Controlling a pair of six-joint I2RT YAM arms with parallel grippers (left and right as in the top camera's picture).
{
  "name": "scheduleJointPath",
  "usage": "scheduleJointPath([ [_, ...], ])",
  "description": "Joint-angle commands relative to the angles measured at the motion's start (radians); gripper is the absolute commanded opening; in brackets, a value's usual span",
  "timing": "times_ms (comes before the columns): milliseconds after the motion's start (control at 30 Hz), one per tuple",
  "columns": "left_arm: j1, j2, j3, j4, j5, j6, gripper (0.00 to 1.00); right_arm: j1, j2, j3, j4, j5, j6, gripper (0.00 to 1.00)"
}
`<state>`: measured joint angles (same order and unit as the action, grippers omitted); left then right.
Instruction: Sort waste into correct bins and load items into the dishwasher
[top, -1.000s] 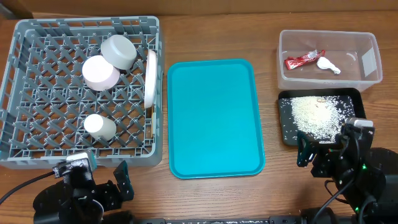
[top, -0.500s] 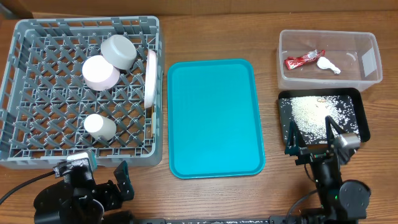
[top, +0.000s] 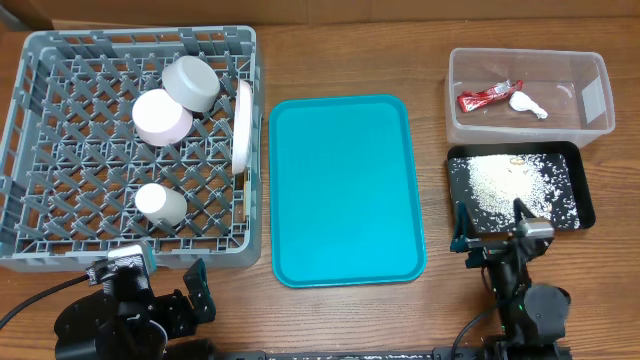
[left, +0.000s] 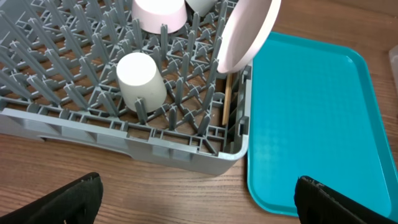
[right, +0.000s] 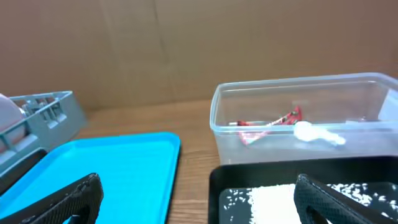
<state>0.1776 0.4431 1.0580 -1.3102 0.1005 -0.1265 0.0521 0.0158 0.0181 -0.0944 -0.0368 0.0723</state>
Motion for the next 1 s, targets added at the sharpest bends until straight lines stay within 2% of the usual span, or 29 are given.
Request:
scheduleJointPath([
  [0, -0.002, -0.006, -0.002, 0.003, -0.006, 0.011, 1.00, -0.002, -0.013, -0.010, 0.013, 0.002, 0.035, 1.00],
  [967, -0.006, -0.020, -0.004, 0.006, -0.013, 0.016, 1.00, -0.002, -0.013, -0.010, 0.013, 0.002, 0.035, 1.00],
])
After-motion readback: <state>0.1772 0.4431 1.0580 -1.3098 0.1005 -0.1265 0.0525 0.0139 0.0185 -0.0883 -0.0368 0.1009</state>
